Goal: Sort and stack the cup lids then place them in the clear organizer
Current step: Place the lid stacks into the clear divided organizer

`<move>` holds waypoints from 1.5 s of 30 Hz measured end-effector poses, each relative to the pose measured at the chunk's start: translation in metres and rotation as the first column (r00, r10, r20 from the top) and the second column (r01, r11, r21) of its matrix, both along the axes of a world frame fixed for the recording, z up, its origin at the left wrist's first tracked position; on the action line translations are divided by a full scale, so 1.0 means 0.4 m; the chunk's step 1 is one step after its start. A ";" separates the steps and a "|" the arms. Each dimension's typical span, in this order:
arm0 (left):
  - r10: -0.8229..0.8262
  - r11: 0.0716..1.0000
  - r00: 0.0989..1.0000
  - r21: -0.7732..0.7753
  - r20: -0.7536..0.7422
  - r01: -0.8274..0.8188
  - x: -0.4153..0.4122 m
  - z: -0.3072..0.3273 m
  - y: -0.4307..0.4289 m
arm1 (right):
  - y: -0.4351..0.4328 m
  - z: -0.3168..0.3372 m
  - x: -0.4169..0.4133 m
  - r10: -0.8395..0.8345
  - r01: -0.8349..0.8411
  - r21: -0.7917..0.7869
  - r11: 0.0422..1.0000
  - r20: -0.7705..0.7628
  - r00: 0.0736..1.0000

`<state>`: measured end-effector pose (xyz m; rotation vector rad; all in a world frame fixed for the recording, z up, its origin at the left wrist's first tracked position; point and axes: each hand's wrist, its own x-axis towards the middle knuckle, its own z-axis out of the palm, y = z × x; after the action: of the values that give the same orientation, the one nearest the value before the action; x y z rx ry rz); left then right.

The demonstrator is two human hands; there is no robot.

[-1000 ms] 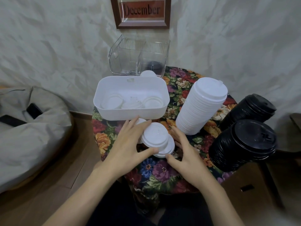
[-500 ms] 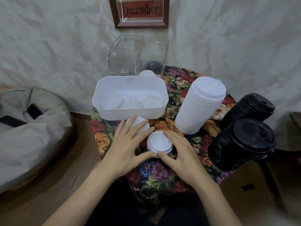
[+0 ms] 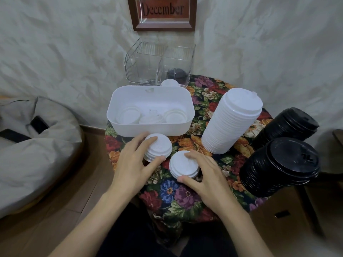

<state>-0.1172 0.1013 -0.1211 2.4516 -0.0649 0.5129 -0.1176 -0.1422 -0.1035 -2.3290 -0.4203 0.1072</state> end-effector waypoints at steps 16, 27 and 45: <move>-0.088 0.984 0.993 -0.151 0.075 0.099 -0.037 0.039 -0.025 | -0.005 0.013 0.000 -0.023 0.022 -0.002 1.000 -0.079 0.997; -0.080 0.989 0.993 -0.118 0.091 0.090 -0.032 0.021 -0.011 | -0.010 0.019 0.002 -0.016 0.024 0.079 0.997 -0.096 0.995; -0.298 0.946 0.942 0.181 0.157 0.269 -0.019 0.005 -0.081 | -0.031 0.036 -0.015 0.033 0.002 0.309 0.951 -0.109 0.993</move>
<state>-0.1247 0.0690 -0.1190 2.4815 -0.5476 0.6195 -0.1237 -0.1546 -0.0890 -2.0009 -0.3695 0.1679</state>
